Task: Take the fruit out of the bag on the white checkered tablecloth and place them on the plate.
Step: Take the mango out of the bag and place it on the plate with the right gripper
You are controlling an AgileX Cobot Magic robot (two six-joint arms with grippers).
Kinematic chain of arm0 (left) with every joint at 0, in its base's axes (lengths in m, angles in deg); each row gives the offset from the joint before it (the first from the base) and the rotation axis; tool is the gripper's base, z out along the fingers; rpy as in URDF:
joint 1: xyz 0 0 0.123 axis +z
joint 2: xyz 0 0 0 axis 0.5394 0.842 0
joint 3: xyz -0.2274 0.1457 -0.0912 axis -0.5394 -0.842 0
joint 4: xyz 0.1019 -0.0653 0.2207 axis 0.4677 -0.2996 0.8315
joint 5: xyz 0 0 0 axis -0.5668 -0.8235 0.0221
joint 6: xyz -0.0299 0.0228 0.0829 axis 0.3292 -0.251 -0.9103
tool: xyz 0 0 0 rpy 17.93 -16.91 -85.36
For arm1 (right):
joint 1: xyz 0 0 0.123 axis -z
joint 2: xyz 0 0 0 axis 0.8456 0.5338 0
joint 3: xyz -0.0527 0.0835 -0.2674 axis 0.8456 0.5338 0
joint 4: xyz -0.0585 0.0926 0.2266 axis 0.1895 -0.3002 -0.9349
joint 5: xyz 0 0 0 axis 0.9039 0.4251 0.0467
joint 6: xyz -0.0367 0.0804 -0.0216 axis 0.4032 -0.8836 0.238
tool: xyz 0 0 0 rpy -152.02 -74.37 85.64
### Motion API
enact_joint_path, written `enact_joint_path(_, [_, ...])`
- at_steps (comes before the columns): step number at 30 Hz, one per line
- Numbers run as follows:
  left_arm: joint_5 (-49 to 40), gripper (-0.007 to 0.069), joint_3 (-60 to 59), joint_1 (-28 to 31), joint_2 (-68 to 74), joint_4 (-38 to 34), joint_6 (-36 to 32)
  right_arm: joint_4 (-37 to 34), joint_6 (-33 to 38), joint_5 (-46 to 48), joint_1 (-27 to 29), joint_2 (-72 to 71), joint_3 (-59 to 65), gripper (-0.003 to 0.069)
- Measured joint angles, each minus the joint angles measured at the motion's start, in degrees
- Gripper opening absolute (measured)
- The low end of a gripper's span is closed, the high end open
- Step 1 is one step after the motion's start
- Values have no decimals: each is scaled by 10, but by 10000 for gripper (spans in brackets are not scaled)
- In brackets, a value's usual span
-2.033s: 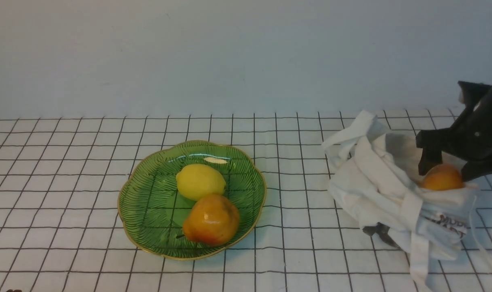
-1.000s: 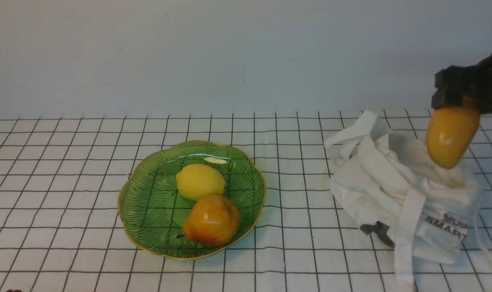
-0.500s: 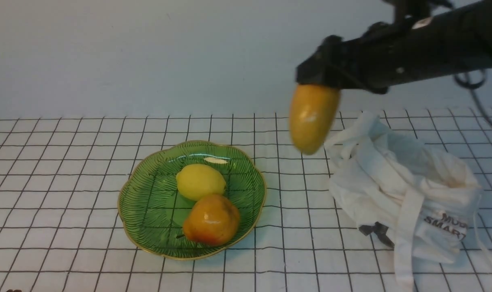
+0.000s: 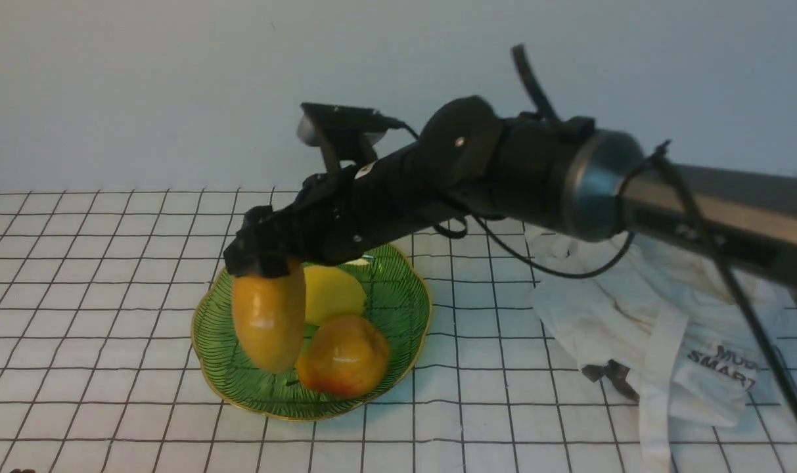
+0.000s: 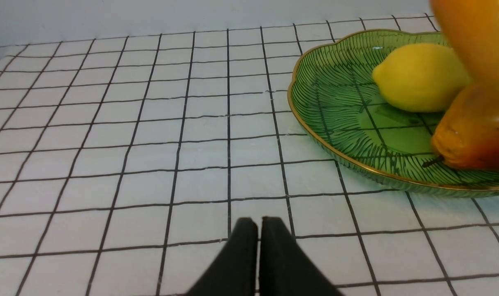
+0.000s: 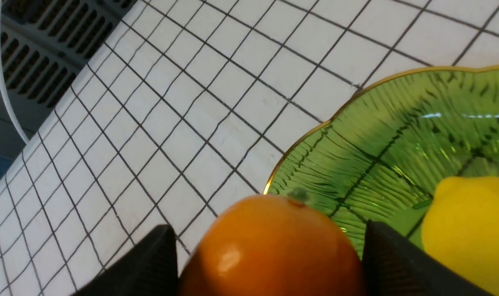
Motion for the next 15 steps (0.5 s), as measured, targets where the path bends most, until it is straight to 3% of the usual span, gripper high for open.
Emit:
enact_joint_path(12, [0,-8,0,0,0,0,0,18,2,-29,-5,77,-50,521])
enact_joint_path(15, [0,-8,0,0,0,0,0,32,2,-30,-5,78,-50,554])
